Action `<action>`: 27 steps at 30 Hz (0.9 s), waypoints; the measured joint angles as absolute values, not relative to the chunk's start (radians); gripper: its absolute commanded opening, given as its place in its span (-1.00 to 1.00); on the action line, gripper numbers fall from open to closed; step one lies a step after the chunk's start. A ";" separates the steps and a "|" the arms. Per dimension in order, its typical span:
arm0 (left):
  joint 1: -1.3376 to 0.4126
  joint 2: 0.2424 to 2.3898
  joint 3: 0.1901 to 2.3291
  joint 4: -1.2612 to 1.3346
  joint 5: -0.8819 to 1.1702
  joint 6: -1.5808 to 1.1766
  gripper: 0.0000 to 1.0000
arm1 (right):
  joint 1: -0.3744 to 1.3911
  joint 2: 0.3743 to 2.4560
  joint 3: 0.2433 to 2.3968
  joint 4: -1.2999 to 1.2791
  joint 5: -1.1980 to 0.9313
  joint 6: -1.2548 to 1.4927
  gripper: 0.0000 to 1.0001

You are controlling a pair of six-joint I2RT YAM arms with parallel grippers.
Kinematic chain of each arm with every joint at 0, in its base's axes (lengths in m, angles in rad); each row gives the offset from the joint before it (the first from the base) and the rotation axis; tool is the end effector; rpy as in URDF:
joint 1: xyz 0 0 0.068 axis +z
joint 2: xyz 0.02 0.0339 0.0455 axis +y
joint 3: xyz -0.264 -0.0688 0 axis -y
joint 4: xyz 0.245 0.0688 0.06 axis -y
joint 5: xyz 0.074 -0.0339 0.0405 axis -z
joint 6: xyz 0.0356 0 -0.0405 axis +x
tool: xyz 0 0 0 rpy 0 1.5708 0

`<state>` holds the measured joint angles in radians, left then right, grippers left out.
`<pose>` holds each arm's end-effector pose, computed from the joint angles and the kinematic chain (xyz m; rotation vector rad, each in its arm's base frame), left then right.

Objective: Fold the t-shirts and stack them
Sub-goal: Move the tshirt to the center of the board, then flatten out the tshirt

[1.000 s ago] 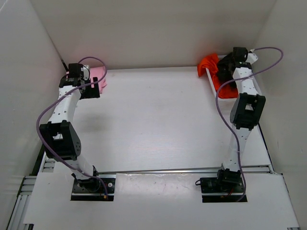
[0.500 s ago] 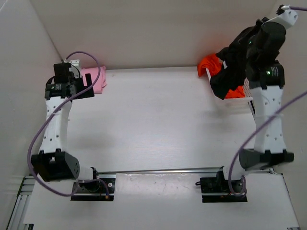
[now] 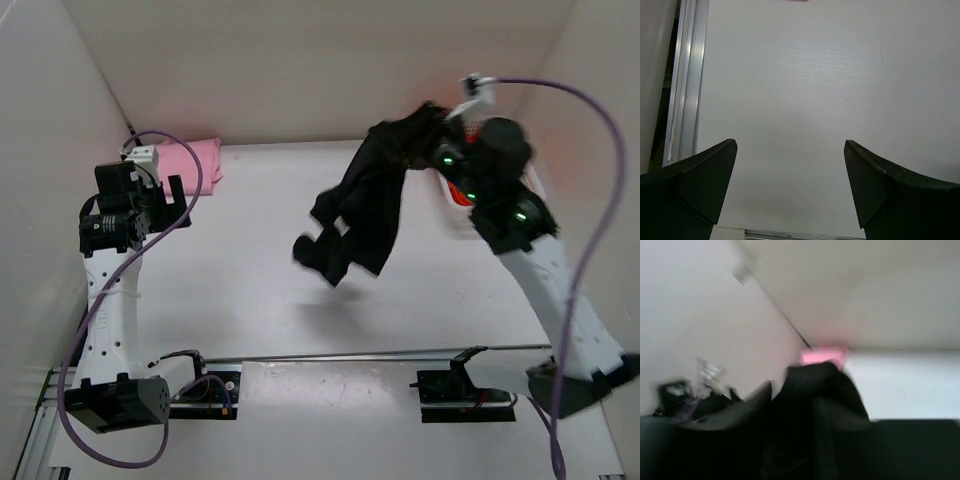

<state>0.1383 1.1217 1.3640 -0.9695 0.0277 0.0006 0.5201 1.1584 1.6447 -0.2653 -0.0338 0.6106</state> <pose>0.2088 0.0281 0.3955 -0.1438 2.2935 0.0398 0.1813 0.1052 0.5469 0.0342 1.4172 0.9690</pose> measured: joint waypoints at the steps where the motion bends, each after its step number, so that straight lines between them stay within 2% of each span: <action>1: 0.141 1.123 1.360 -0.974 0.030 0.001 1.00 | 0.524 1.196 1.605 -0.288 -0.039 0.625 0.67; 3: 0.144 1.124 1.353 -0.978 0.039 0.001 1.00 | 0.516 1.325 1.586 -0.357 -0.061 0.629 0.70; 7: 0.144 1.124 1.350 -0.990 0.055 0.001 1.00 | 0.477 1.719 1.688 -0.590 -0.043 0.603 0.67; 9: 0.142 1.124 1.342 -0.994 0.061 0.001 1.00 | 0.478 1.815 1.660 -0.669 0.001 0.586 0.69; 14: 0.142 1.121 1.260 -0.998 0.068 0.001 1.00 | 0.664 1.702 1.405 -0.719 0.029 0.562 0.69; 19: 0.142 1.123 1.218 -1.015 0.080 0.001 1.00 | 0.892 1.571 1.281 -0.664 -0.007 0.564 0.67; 23: 0.142 1.122 1.216 -1.015 0.094 0.001 1.00 | 0.982 1.650 1.249 -0.636 -0.014 0.579 0.67; 27: 0.142 1.122 1.205 -1.013 0.108 0.001 1.00 | 0.999 1.753 1.244 -0.599 -0.029 0.601 0.64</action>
<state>0.1421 1.1217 1.2049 -1.0130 0.1081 0.0006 0.9989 1.7531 1.2442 -0.5991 -0.0288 0.6014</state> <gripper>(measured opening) 0.990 0.825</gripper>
